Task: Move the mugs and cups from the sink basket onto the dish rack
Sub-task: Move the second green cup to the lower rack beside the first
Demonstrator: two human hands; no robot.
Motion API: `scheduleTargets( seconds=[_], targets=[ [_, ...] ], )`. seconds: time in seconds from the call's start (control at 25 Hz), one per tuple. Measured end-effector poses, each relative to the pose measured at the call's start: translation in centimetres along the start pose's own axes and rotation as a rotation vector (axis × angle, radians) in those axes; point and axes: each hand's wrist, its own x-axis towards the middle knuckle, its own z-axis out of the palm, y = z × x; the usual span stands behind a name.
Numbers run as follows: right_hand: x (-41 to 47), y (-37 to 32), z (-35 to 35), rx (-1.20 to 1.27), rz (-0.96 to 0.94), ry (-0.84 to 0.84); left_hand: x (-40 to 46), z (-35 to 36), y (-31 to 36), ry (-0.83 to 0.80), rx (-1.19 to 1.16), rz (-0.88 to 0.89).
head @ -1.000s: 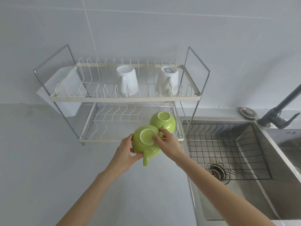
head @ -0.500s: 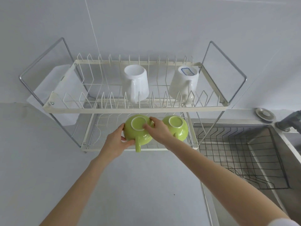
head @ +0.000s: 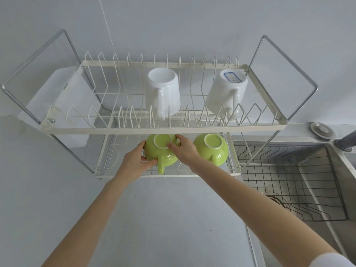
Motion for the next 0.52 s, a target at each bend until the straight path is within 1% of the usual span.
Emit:
scheduleTargets(
  seconds=[0.24, 0.32, 0.4, 0.52],
  targets=[
    [-0.8, 0.1, -0.2, -0.108, -0.037, -0.022, -0.1, -0.6, 0.6, -0.054, 0.107, -0.004],
    [-1.2, 0.3, -0.4, -0.169, -0.077, -0.014, 0.0, -1.0, 1.0, -0.057, 0.146, -0.006],
    [-1.6, 0.5, -0.7, -0.235, -0.142, 0.005, -0.2, -1.2, 1.3, -0.035, 0.170, -0.011],
    [-2.5, 0.5, -1.9, -0.257, -0.247, 0.059, -0.2, -1.2, 1.7, 0.027, 0.201, 0.019]
  ],
)
